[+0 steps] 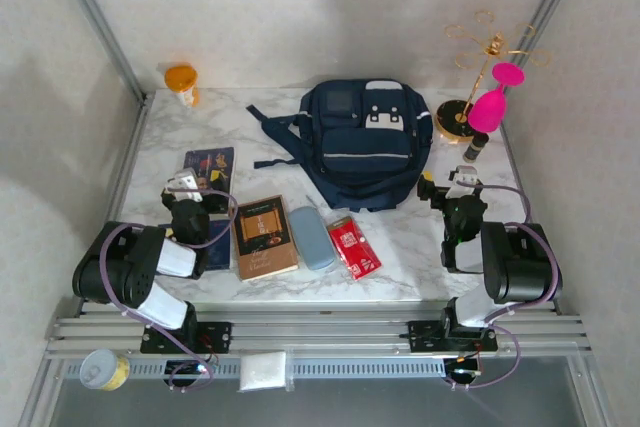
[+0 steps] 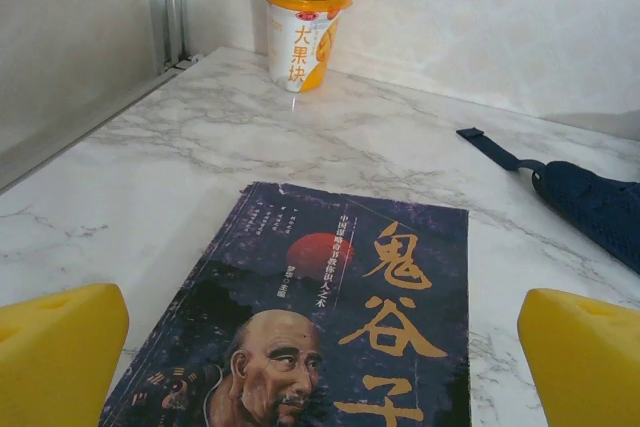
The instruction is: Pack books, pencil case, and school supplies into a backpack
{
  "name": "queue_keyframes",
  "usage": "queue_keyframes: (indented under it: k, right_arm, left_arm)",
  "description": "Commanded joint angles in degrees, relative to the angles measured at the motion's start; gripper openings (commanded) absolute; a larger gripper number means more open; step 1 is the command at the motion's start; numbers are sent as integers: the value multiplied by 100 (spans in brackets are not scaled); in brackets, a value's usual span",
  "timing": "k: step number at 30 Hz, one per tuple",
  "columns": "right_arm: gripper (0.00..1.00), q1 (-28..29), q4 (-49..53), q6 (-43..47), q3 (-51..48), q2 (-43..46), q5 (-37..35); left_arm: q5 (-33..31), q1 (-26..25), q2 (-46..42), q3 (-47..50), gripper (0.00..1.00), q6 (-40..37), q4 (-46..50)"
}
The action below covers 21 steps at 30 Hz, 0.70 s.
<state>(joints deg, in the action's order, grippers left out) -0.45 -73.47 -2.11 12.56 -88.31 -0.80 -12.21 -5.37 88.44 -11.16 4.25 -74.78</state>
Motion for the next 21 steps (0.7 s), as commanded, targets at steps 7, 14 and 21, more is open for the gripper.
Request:
queue_keyframes:
  k: [7,14,21]
  right_arm:
    - [99,45,-106,79,-25,-42,-8]
    - [99,52,-116,88,-25,-37,-17]
    - [99,58,-121,96,-25,-38,-35]
  left_arm:
    - [103,53,-9,-115,99,-73,-80]
    - [108,53,-4,-115,99,-75,-80]
    - [104,53,-3,-116,99,-74,-80]
